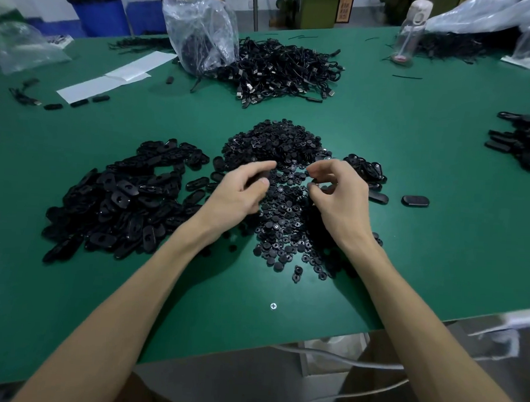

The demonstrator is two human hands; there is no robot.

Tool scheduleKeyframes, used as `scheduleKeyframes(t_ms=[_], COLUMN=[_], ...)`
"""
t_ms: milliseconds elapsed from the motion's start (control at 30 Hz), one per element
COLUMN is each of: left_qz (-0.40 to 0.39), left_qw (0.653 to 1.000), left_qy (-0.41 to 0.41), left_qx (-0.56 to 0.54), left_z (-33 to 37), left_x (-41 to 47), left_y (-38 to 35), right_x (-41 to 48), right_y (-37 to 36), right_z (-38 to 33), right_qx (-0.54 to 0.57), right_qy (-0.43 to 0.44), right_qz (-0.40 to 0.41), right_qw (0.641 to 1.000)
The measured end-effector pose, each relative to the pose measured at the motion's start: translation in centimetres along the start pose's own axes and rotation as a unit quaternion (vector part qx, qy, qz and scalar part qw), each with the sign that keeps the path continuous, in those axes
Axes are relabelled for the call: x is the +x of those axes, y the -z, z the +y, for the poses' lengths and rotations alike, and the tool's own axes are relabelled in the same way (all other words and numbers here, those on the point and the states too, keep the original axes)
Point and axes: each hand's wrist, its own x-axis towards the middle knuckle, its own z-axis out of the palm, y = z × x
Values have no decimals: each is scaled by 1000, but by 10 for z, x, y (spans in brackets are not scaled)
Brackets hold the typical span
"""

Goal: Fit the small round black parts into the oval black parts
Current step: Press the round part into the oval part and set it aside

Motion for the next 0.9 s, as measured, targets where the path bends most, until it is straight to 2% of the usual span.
scheduleKeyframes(t_ms=[333,467,633,900], left_qz=[-16,-24,-28,-19], left_qw=[999,998,998,990], left_qy=[-35,-43,-48,-64], left_qx=[32,30,-16,-127], left_z=[5,3,2,4], left_x=[-7,-7,-9,-10], left_y=[-12,-10,-11,-14], right_x=[1,1,2,0], right_y=[0,4,6,3], right_z=[5,4,-1,-1], right_qx=[48,164,316,356], right_qy=[19,-22,-68,-73], right_qz=[-31,-34,-87,-136], right_qw=[998,986,942,922])
